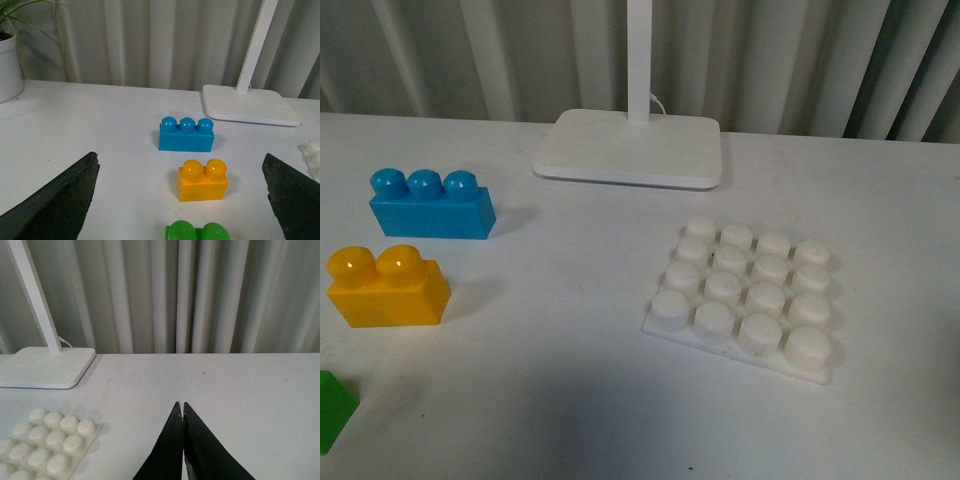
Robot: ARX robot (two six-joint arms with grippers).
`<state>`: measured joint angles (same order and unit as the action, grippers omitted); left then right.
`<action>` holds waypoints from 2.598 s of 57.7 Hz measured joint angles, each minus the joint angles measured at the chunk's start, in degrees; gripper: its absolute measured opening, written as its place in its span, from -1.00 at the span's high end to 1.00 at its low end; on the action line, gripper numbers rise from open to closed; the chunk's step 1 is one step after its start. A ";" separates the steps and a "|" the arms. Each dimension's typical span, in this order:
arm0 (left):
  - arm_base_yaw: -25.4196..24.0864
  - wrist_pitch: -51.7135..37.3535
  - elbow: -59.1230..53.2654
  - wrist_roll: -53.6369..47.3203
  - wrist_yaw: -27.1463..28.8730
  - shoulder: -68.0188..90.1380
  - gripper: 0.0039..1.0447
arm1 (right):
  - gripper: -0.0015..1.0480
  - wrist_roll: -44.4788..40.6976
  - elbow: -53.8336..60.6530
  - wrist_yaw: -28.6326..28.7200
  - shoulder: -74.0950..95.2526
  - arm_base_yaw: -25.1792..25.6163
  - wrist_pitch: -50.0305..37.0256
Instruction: Insert yellow block into base center
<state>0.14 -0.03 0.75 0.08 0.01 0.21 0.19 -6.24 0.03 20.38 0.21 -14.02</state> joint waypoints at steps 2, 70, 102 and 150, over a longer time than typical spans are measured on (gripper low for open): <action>0.00 0.00 0.00 0.00 0.00 0.00 -0.88 | 0.98 0.00 0.37 0.00 -0.50 0.00 0.17; 0.00 0.00 0.00 0.00 0.00 -0.02 -0.88 | -0.06 -0.13 5.90 0.00 -20.13 0.00 13.99; -3.39 -1.36 2.86 -3.96 -5.18 10.80 -0.88 | -0.83 -0.13 5.90 0.04 -20.13 0.00 13.99; -0.79 46.16 61.31 -85.88 -21.18 81.11 -0.88 | -0.83 -0.11 5.90 0.02 -20.13 0.00 13.99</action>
<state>-0.64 46.13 62.06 -85.80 -21.17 81.32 0.08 -0.34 0.05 0.25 0.21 -0.03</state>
